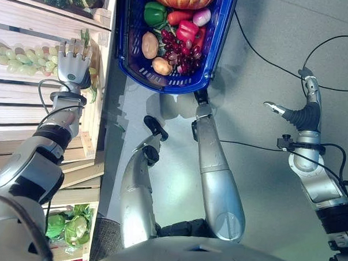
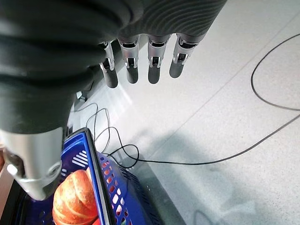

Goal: Pick up fruits and vegetables into the basket

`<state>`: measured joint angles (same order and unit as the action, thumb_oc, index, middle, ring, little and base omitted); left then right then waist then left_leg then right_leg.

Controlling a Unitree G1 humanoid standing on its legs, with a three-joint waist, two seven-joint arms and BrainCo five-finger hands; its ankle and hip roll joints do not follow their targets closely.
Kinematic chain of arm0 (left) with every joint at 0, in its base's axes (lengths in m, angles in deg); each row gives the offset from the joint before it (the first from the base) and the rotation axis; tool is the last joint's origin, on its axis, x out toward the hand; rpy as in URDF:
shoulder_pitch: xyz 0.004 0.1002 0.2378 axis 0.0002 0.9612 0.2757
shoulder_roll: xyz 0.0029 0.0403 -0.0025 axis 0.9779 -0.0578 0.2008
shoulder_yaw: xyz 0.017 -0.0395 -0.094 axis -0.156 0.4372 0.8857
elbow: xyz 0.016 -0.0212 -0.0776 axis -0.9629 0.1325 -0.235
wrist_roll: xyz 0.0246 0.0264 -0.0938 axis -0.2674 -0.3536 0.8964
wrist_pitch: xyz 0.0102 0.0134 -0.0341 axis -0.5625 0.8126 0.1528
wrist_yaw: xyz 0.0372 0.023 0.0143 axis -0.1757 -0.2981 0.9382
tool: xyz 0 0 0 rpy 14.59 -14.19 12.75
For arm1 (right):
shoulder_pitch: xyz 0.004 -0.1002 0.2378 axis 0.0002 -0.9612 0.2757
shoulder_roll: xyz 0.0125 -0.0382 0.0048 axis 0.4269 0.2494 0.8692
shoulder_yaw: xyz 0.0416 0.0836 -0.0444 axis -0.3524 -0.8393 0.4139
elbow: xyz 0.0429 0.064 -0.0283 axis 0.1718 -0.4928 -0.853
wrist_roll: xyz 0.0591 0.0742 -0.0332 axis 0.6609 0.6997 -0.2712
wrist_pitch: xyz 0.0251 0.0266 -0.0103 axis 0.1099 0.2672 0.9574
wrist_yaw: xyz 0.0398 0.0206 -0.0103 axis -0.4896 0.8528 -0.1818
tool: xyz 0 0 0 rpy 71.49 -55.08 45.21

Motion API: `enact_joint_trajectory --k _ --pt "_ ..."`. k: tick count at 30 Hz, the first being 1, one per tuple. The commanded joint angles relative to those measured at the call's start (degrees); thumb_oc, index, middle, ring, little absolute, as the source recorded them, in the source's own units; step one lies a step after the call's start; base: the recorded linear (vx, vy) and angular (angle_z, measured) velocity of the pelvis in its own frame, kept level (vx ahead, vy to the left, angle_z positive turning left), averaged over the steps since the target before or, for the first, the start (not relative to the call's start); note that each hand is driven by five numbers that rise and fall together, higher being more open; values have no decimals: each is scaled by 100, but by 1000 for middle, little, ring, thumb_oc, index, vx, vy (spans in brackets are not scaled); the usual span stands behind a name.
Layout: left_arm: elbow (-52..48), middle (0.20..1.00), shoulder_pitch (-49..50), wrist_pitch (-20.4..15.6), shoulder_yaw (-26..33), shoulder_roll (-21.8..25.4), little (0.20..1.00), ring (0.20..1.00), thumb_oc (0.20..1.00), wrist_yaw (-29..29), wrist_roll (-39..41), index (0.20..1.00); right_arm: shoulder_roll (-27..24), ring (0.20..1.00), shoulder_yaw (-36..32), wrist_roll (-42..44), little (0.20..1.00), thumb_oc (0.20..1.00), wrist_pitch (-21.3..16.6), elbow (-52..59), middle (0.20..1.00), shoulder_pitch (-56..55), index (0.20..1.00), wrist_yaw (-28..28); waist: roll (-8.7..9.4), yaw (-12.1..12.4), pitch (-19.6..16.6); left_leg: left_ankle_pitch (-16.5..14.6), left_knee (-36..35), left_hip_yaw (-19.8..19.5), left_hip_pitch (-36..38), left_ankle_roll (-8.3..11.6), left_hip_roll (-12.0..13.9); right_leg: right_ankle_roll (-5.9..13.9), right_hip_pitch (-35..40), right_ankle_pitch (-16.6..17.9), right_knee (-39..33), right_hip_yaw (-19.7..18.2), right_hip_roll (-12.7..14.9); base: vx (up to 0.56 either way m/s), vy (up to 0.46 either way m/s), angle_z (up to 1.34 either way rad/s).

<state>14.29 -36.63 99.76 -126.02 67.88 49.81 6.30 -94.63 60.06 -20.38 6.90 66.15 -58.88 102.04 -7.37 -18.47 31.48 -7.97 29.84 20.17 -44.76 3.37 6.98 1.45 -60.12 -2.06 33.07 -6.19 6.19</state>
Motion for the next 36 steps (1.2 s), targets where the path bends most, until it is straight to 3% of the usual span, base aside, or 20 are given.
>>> enact_joint_trajectory --k 1,11,15,19,23,36 --pt "654 1000 226 566 33 178 1000 1000 1000 -303 337 1000 89 1000 111 251 1000 1000 -358 -30 1000 16 1000 100 116 -240 -169 -382 524 -183 -596 -47 20 486 -101 -349 3 -61 8 0 0 0" --pt "1189 1000 116 1345 20 48 1000 1000 1000 -708 549 1000 106 1000 177 421 1000 1000 -361 -193 1000 204 1000 145 181 -237 -169 -417 674 -234 -840 -66 50 446 -318 -327 79 -64 -8 0 0 0" --pt "1243 1000 126 1585 51 60 1000 1000 1000 -583 450 1000 104 1000 194 436 1000 1000 -362 -233 1000 249 1000 195 180 -216 -169 -429 721 -266 -921 -71 45 436 -387 -318 104 -62 -6 0 0 0" --pt "1222 1000 137 2030 160 99 1000 1000 1000 -46 383 1000 113 1000 204 424 1000 1000 -383 -256 1000 286 1000 269 192 -182 -169 -455 770 -294 -1009 -86 46 434 -456 -308 115 -35 5 0 0 0" --pt "1172 1000 112 2224 187 154 1000 1000 1000 -5 176 1000 137 1000 218 467 1000 1000 -390 -268 1000 295 1000 361 222 -141 -169 -506 860 -351 -1123 -109 24 422 -523 -310 142 2 15 0 0 0" --pt "1242 1000 298 3312 30 -10 1000 1000 1000 -1038 -897 1000 209 1000 327 529 1000 1000 -609 -527 1000 388 1000 440 261 -98 -169 -561 961 -423 -1287 -158 -4 423 -638 -262 161 17 8 0 0 0"
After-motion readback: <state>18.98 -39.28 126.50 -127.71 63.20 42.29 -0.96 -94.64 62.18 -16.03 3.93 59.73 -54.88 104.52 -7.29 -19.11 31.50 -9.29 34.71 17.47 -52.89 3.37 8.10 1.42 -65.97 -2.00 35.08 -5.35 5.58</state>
